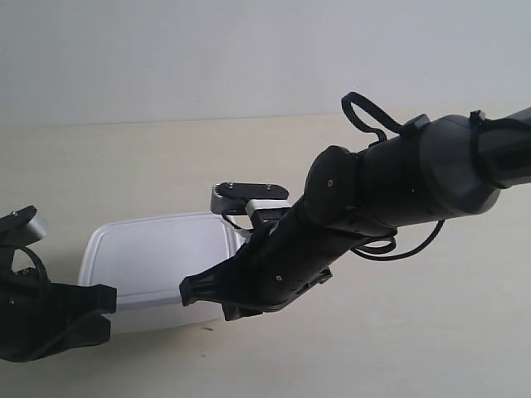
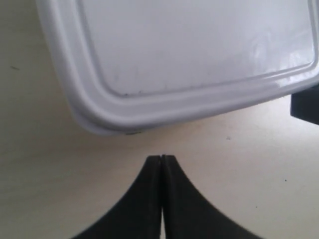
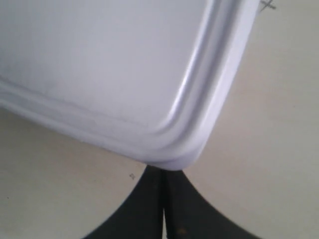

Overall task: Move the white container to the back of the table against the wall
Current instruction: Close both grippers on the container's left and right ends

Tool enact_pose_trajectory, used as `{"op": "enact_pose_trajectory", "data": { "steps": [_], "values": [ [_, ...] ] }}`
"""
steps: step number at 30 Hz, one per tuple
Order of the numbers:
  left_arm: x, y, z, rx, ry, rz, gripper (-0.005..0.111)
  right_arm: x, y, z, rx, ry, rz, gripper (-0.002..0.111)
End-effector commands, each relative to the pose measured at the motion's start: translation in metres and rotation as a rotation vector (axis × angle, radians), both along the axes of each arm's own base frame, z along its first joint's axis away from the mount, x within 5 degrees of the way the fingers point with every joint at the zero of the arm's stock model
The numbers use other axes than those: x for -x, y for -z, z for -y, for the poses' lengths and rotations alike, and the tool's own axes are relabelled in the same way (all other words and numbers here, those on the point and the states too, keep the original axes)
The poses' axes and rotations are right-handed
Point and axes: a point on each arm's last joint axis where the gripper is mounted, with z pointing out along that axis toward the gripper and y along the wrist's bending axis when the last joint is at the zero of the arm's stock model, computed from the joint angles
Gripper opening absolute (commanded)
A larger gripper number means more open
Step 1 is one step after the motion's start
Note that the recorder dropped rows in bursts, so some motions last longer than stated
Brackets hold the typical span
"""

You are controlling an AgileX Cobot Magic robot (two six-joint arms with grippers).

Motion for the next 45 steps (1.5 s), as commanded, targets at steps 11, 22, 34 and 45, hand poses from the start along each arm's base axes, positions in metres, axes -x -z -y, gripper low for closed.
{"op": "enact_pose_trajectory", "data": {
  "steps": [11, 22, 34, 45],
  "values": [
    [-0.025, -0.001, 0.000, -0.077, 0.015, 0.074, 0.000, -0.008, 0.004, -0.003, -0.007, 0.033, 0.057, 0.000],
    [-0.041, 0.006, 0.000, -0.115, 0.011, 0.079, 0.000, -0.013, 0.006, -0.003, -0.011, 0.061, 0.102, 0.000],
    [-0.048, 0.003, -0.003, -0.155, 0.001, 0.126, 0.000, -0.029, 0.002, -0.017, -0.040, 0.062, 0.140, 0.000],
    [-0.073, 0.007, 0.000, -0.183, 0.012, 0.144, 0.000, -0.040, 0.004, -0.027, -0.050, 0.056, 0.149, 0.000]
  ]
}}
